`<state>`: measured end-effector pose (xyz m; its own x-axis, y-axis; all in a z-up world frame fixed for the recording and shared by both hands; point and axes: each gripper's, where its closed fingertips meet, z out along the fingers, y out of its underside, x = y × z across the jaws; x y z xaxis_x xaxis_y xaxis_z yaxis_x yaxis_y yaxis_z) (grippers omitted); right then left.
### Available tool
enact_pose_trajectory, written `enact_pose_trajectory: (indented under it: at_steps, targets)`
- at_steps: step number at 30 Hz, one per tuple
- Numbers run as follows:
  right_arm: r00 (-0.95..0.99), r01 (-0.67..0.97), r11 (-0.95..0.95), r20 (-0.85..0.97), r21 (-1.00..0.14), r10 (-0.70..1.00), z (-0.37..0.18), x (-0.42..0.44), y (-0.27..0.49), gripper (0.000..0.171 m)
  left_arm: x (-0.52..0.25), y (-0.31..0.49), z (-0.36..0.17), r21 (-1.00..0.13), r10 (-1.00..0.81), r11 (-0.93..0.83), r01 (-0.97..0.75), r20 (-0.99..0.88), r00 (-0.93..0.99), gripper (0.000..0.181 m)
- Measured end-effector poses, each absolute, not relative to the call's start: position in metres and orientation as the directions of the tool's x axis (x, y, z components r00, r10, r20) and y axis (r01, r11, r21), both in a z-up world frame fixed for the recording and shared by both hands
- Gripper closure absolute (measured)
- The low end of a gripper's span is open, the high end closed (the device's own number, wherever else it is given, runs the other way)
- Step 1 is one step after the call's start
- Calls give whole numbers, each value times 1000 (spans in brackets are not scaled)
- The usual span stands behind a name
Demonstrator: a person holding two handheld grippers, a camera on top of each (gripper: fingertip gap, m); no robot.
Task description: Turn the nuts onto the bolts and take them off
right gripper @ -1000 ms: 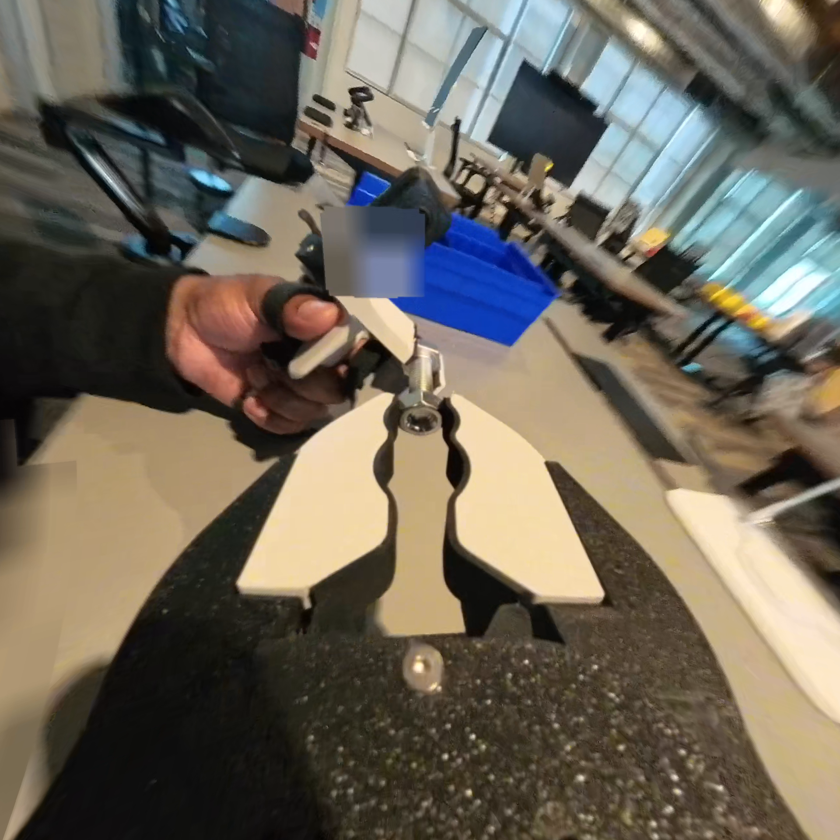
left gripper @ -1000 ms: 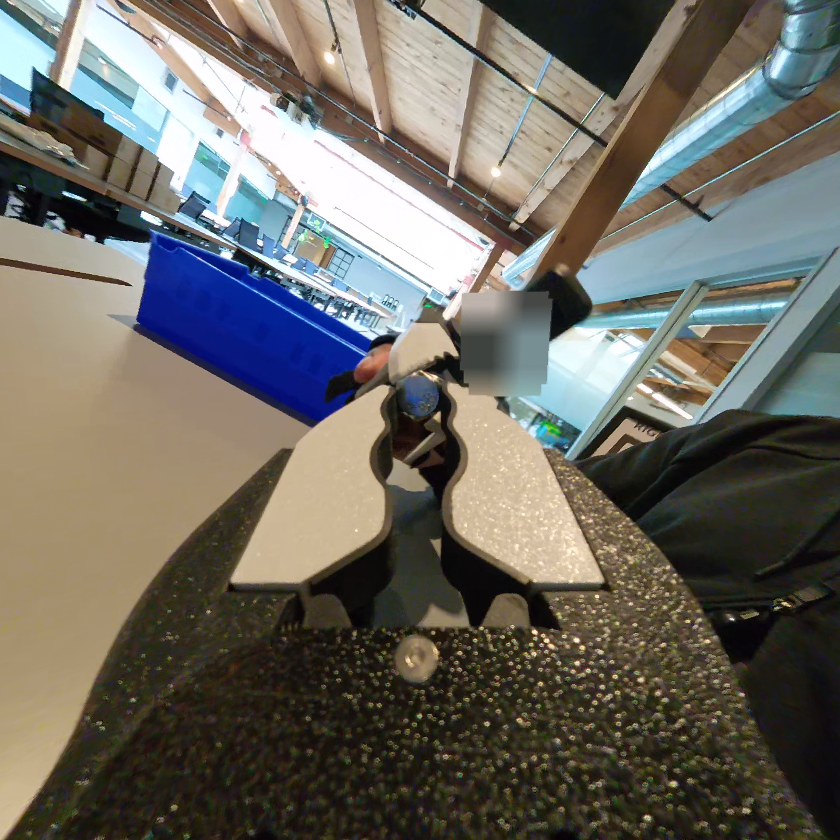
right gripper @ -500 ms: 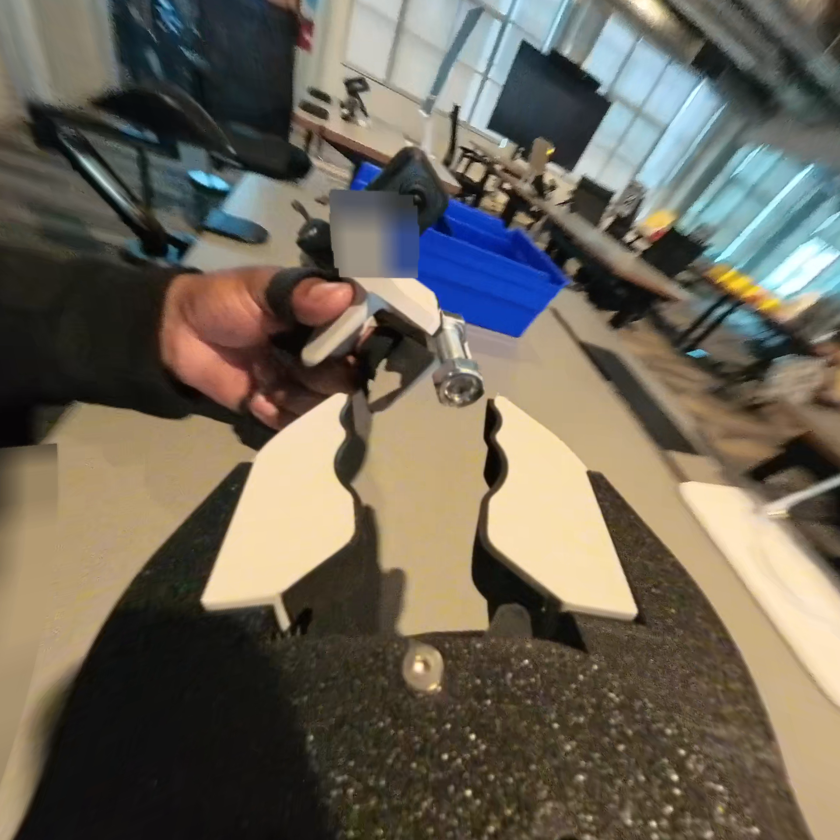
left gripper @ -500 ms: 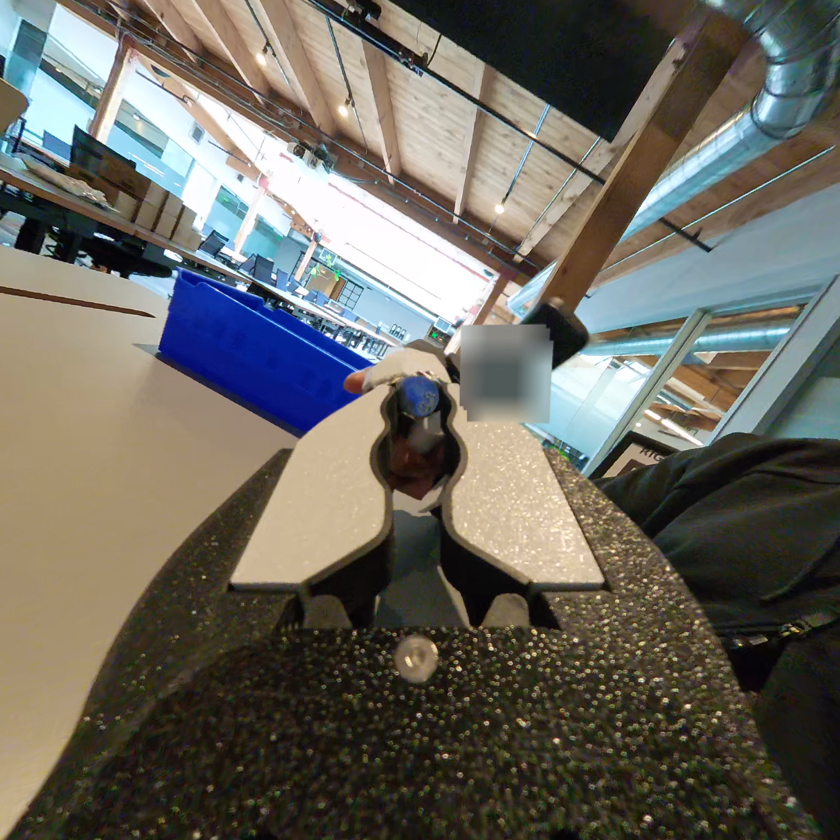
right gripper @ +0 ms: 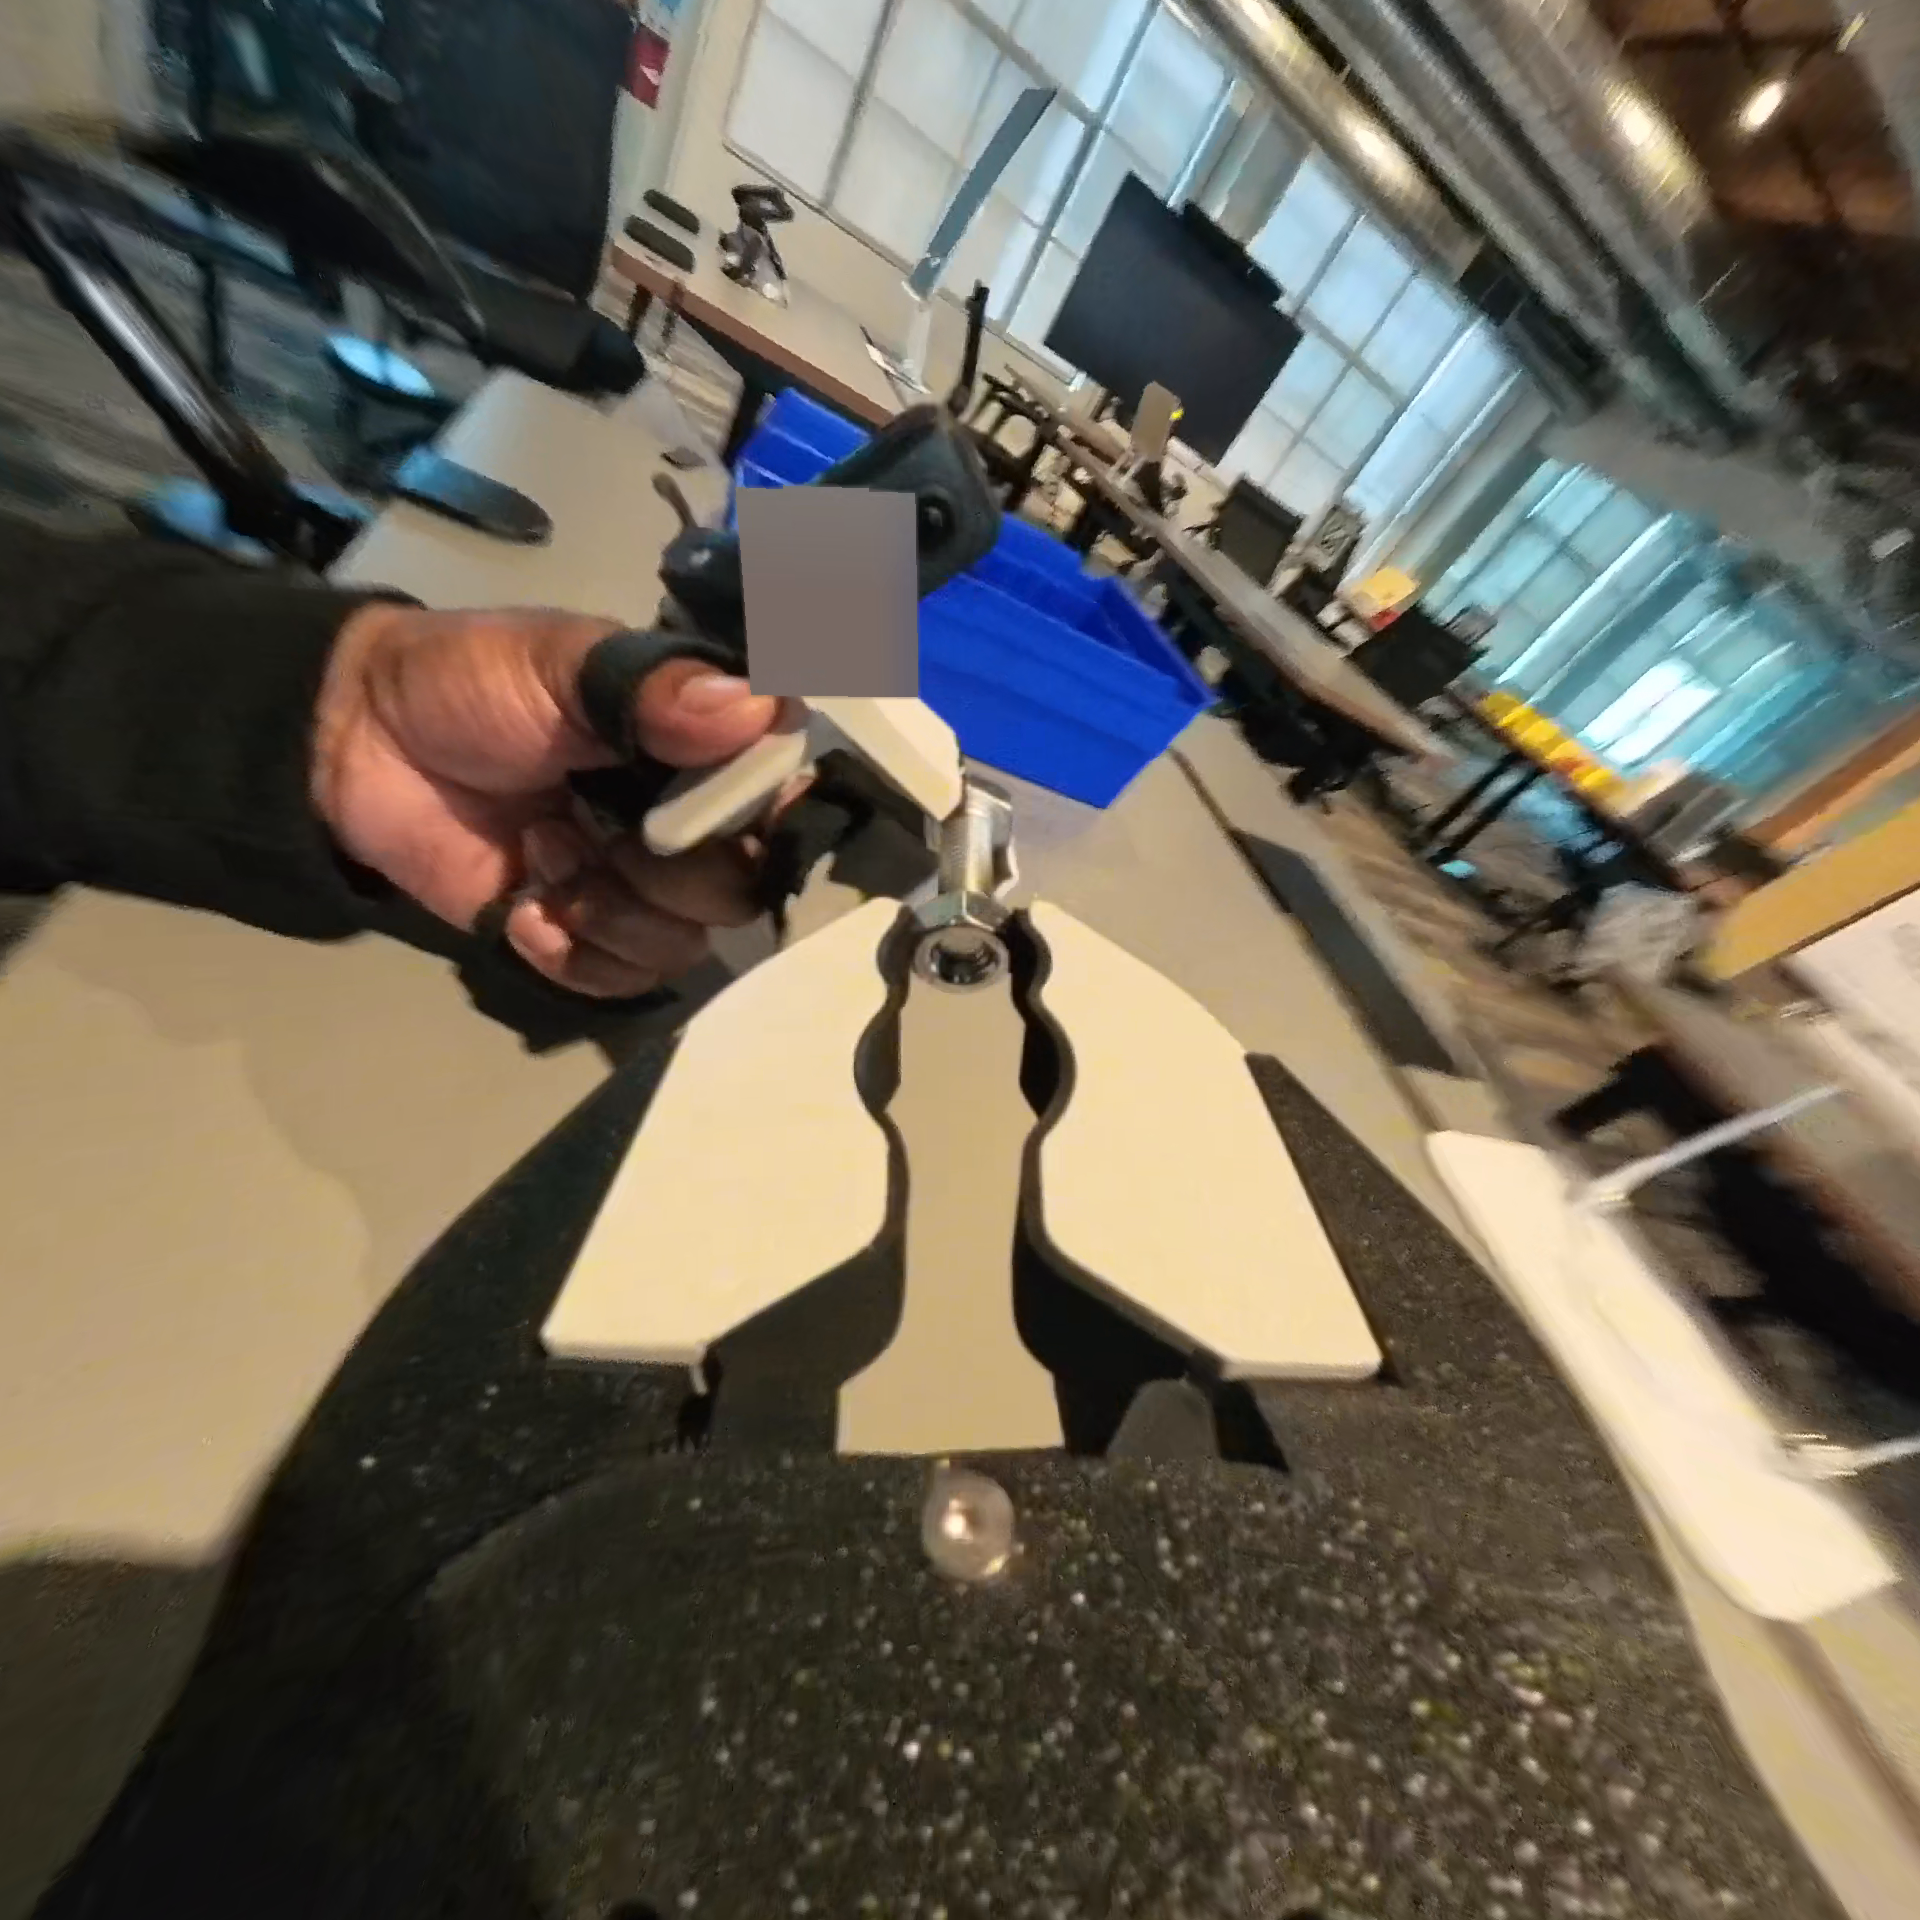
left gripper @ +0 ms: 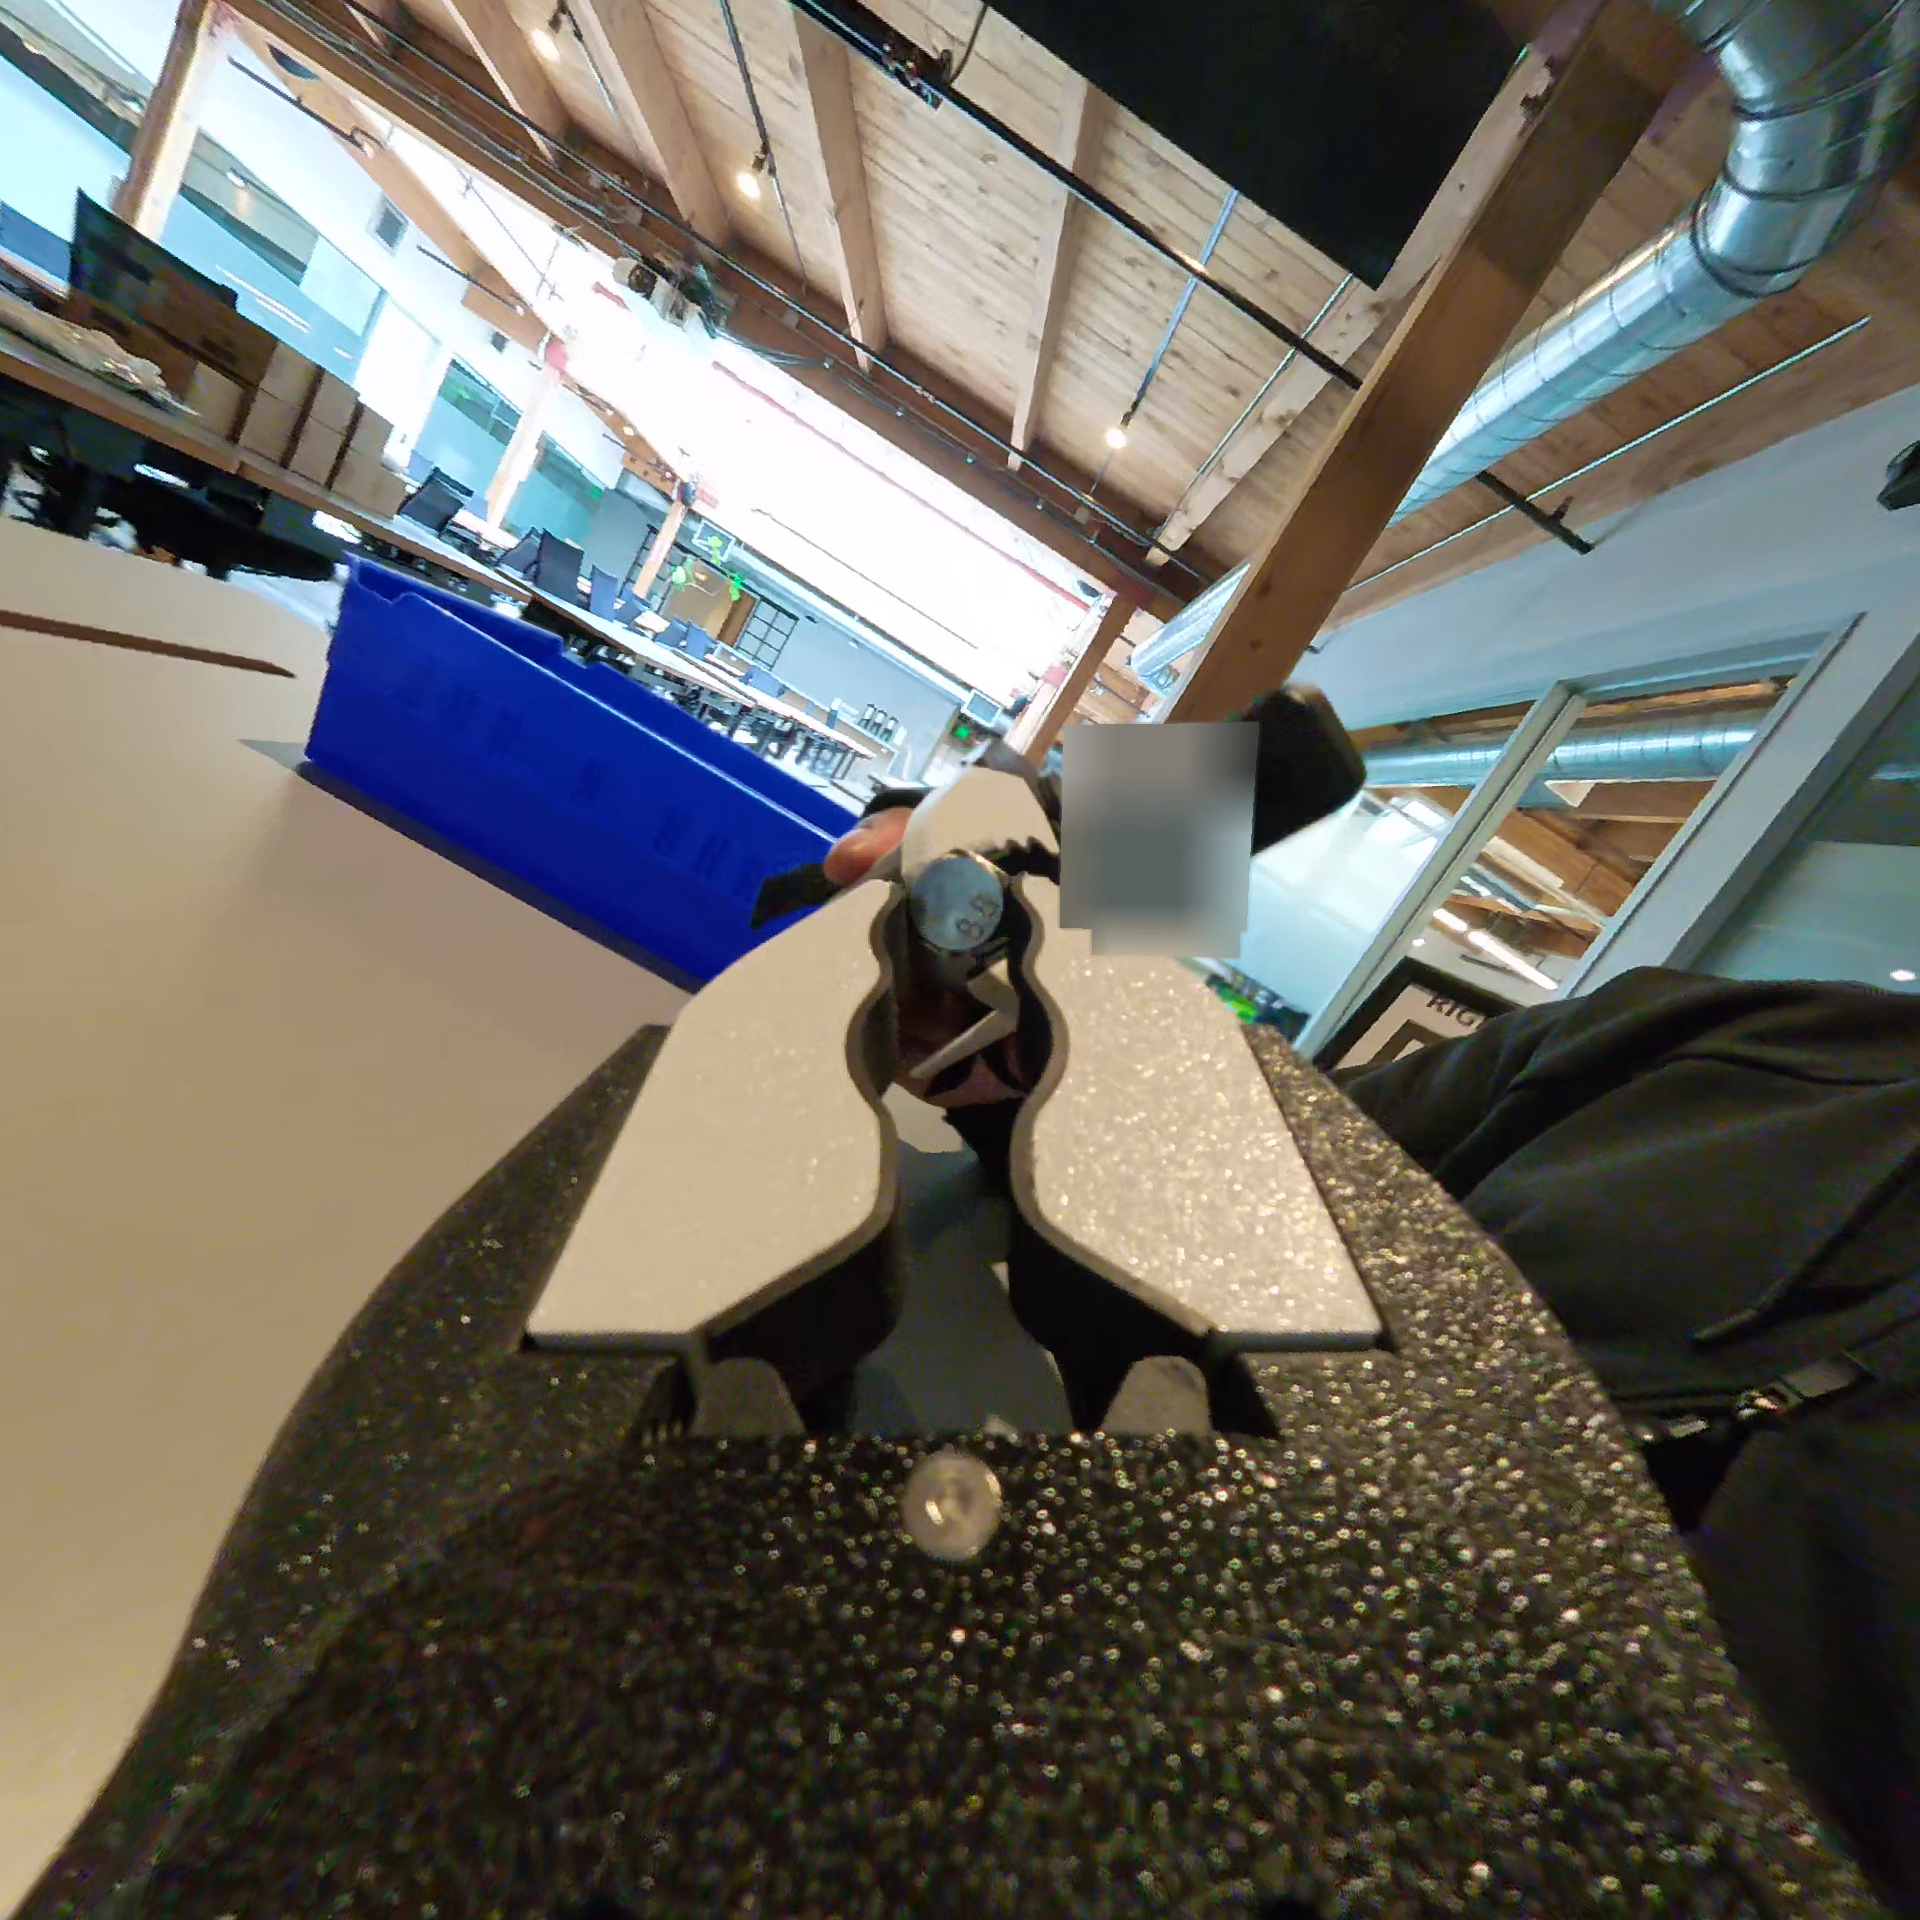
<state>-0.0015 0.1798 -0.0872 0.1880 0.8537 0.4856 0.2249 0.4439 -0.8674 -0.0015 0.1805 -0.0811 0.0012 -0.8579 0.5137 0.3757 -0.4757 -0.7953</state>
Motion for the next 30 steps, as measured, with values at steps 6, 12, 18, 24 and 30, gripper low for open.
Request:
enact_pose_trajectory:
  at_steps: [6,12,18,24,30]
  targets:
    - [-26,7,-186,-186,-983,982,-82,1,177,153,1,179,-78,-884,-909,-334,327,394,135,164]
    - [-84,-36,-339,-335,-940,939,-83,0,182,146,-3,182,-75,-882,-907,-313,352,388,163,165]
    - [138,28,85,89,-996,986,-74,8,192,125,-11,181,-69,-801,-885,-406,441,465,29,165]
    - [139,79,295,304,-952,943,-72,7,180,128,-10,180,-70,-785,-876,-435,441,481,-7,165]
    - [142,125,401,416,-908,898,-76,4,175,137,-7,179,-71,-785,-873,-445,431,487,-16,165]
